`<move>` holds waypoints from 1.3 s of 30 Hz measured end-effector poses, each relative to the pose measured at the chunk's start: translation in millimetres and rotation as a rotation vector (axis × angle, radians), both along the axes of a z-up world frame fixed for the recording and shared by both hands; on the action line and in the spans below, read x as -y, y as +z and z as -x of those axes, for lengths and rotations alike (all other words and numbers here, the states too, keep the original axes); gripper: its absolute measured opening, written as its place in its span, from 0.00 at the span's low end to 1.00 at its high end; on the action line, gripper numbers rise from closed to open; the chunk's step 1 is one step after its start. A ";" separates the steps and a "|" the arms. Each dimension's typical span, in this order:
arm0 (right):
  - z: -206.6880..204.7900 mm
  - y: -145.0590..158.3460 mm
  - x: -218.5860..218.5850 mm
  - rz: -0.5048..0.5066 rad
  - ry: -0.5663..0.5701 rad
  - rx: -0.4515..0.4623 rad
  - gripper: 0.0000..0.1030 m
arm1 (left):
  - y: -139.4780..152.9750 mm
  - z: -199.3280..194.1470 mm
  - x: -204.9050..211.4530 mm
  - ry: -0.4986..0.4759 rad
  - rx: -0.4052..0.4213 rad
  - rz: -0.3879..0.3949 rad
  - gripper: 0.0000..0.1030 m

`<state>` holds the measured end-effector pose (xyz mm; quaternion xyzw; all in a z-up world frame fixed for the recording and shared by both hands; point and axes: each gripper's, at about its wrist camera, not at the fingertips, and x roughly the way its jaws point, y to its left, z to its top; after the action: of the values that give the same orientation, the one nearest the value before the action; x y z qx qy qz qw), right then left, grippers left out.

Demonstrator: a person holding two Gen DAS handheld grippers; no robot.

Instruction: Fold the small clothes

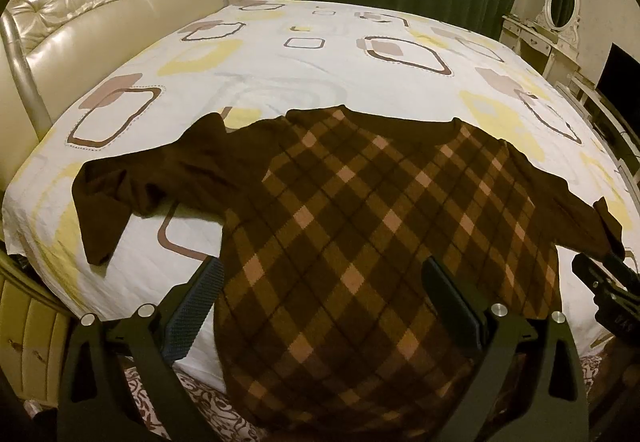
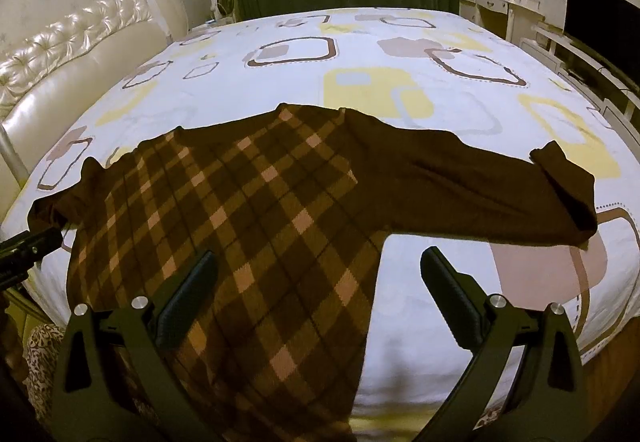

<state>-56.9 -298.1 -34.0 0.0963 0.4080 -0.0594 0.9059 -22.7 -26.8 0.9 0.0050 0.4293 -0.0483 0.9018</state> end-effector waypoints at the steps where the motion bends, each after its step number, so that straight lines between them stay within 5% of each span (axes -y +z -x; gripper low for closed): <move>1: -0.1 0.0 0.0 0.000 0.001 0.000 0.98 | -0.6 -0.2 -0.3 0.000 -0.003 0.003 0.96; 39: -0.1 -2.1 -1.3 0.003 0.003 -0.001 0.98 | -3.5 0.7 -2.2 0.005 -0.009 0.013 0.96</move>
<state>-56.8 -296.8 -36.2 0.0943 0.4084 -0.0590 0.9060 -23.4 -24.6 -2.6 -0.0020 0.4329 -0.0487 0.9001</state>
